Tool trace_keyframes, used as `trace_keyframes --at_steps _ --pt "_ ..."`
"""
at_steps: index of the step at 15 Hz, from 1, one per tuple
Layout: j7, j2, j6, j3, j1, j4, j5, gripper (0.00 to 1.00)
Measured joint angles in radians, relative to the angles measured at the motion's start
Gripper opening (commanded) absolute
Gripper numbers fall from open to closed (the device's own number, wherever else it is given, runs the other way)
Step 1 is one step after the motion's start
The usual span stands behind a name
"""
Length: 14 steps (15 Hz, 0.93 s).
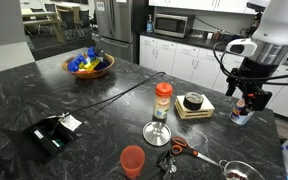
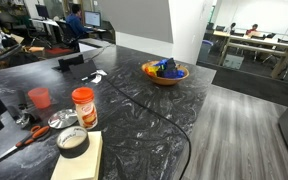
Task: Move the scissors away from the silver lid
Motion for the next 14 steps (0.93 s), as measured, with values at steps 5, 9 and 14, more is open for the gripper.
trace_keyframes --at_steps 5,9,14 --pt "0.008 0.047 0.094 0.002 0.001 -0.019 0.054 1.00" --pt "0.086 0.203 0.314 0.056 0.022 -0.059 0.146 1.00" --pt "0.337 0.327 0.553 0.164 0.001 -0.073 0.075 1.00"
